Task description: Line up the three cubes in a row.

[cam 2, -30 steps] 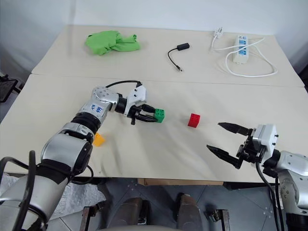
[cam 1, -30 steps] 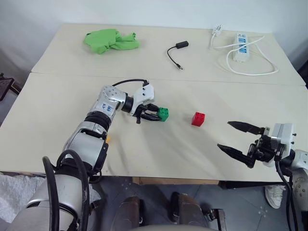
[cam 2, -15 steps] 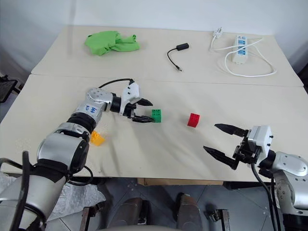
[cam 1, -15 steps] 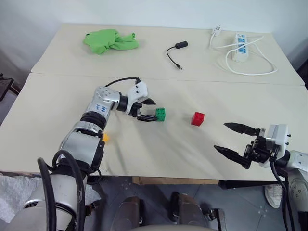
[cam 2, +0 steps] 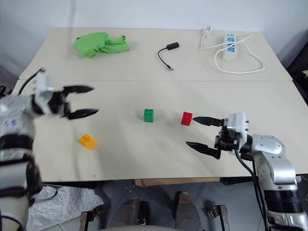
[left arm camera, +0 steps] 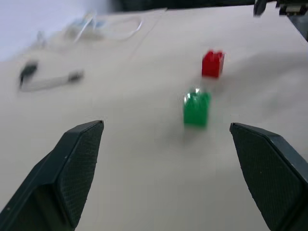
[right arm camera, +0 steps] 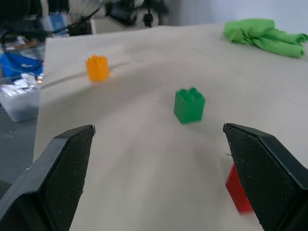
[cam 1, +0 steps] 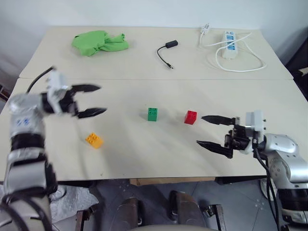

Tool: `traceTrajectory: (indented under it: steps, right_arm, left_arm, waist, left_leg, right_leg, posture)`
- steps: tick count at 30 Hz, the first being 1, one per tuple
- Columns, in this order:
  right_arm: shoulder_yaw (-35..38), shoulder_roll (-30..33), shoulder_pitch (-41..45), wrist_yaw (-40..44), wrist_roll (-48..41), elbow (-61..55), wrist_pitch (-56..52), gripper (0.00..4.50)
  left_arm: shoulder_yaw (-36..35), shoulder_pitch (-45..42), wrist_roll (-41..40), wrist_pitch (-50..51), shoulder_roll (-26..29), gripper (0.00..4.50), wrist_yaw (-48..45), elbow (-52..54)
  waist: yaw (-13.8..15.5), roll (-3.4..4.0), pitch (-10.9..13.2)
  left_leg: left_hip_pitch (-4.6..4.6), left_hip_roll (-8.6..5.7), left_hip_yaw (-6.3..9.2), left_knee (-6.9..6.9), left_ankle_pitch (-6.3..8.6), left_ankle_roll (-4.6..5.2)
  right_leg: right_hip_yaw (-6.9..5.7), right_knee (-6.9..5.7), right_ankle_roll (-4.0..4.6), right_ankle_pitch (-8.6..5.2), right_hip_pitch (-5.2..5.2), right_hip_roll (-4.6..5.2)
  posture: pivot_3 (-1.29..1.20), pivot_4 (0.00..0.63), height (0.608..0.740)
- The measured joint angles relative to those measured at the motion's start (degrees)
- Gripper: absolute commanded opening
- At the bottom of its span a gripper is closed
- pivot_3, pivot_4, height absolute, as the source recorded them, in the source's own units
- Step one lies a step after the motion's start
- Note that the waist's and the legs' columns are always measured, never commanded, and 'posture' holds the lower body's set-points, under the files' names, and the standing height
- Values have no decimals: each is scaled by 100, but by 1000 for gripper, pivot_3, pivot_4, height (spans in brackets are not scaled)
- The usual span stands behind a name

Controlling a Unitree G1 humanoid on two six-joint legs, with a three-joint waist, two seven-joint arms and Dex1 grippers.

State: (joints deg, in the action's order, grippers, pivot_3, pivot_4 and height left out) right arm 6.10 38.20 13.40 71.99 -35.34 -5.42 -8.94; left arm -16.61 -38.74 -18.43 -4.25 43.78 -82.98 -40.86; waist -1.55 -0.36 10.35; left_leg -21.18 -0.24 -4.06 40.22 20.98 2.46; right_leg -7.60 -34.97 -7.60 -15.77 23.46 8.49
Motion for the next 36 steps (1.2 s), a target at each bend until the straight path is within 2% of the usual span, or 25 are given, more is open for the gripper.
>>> traceTrajectory:
  steps: [3, 7, 12, 15, 17, 22, 30, 33, 36]
  right_arm:
    - [-457, -210, 395, 172, 220, 62, 69, 4500]
    - [-799, -480, 670, 231, 375, 111, 164, 4500]
    - [-989, -641, 852, 295, 322, -39, 101, 4500]
    - [-1001, -733, 865, 295, 323, -60, 137, 4500]
    - [-1000, -733, 852, 323, 329, -18, 151, 4500]
    - [-926, -481, 669, 607, 319, 49, 151, 4500]
    - [-645, -287, -73, 558, 328, -23, 151, 4500]
    - [-596, -293, -206, 378, 332, -213, 156, 4500]
    - [-542, -292, -359, 217, 338, -364, 174, 4500]
  left_arm:
    - [-977, 1873, -404, 436, 174, 4467, 711, 1215]
    - [-1892, 3634, -657, 560, -36, 4467, 1355, 2099]
    - [-2756, 5234, -1090, 843, -716, 4467, 2207, 3593]
    - [-2802, 5713, -1184, 860, -1020, 4467, 2404, 4153]
    - [-2609, 5850, -1187, 892, -1268, 4467, 2562, 4455]
    - [-1625, 5657, -904, 922, -1431, 4467, 2950, 4995]
    - [-539, 4748, -328, 1021, -1616, 4467, 3835, 4744]
    - [-417, 4628, -176, 1036, -1621, 3874, 4023, 4629]
    - [-359, 4589, -213, 1064, -1566, 2921, 3965, 4601]
  waist:
    - [-14, 0, 0]
    - [52, 2, 1]
    - [183, 3, 1]
    - [177, 11, 1]
    - [173, 15, 3]
    - [181, 21, 2]
    - [139, 24, 1]
    - [146, 25, 1]
    - [150, 26, 1]
  left_leg:
    - [0, -3, 13, -1, 3, -2]
    - [1, -5, 31, 2, 5, -6]
    - [5, -3, 62, 4, 9, -12]
    - [16, -2, 62, -1, 11, -16]
    - [15, -1, 64, -3, 12, -16]
    - [14, -4, 63, -4, 11, -15]
    - [30, 2, 38, -17, 12, -15]
    - [39, 3, 34, -17, 11, -15]
    - [56, 4, 34, -20, 14, -17]
  right_leg:
    - [5, 5, 1, 0, -4, 7]
    - [4, 10, 6, 1, -14, 11]
    - [20, 39, 30, 14, -43, 19]
    - [19, 49, 33, 17, -57, 18]
    - [16, 51, 33, 17, -57, 16]
    - [12, 54, 33, 18, -60, 12]
    - [-16, 54, 33, 19, -60, -2]
    - [-12, 52, 32, 19, -64, 0]
    - [-8, 55, 32, 19, -79, 3]
  posture:
    - [0, 150, 740]
    - [0, 150, 740]
    - [0, 150, 740]
    - [0, 150, 740]
    - [0, 150, 740]
    - [0, 150, 740]
    - [0, 150, 740]
    - [0, 150, 740]
    - [0, 150, 740]
